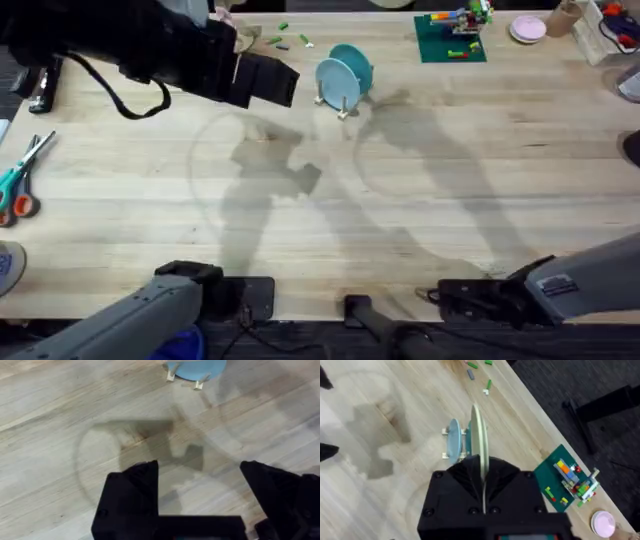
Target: Pick up the plates from the table one by one and place each into a slot on the dish rack.
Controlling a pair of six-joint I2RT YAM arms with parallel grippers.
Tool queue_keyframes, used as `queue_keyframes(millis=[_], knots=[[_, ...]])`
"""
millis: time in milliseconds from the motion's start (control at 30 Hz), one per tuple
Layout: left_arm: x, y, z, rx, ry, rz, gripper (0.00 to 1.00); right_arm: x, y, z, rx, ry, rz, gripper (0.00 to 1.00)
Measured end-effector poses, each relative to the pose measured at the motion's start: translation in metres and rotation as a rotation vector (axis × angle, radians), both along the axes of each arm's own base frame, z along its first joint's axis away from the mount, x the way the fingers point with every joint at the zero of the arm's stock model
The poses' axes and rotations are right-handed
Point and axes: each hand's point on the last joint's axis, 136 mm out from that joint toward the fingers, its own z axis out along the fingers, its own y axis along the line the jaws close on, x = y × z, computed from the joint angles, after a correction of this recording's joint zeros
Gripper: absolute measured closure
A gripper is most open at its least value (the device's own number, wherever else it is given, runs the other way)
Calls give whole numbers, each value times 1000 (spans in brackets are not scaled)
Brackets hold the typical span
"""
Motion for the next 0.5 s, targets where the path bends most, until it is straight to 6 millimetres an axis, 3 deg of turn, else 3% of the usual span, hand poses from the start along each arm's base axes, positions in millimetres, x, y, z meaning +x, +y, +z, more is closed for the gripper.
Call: queue_keyframes(millis=[500], knots=[[0,0,0,0,0,0,5,25,13,-53,-52,115,-1,972]])
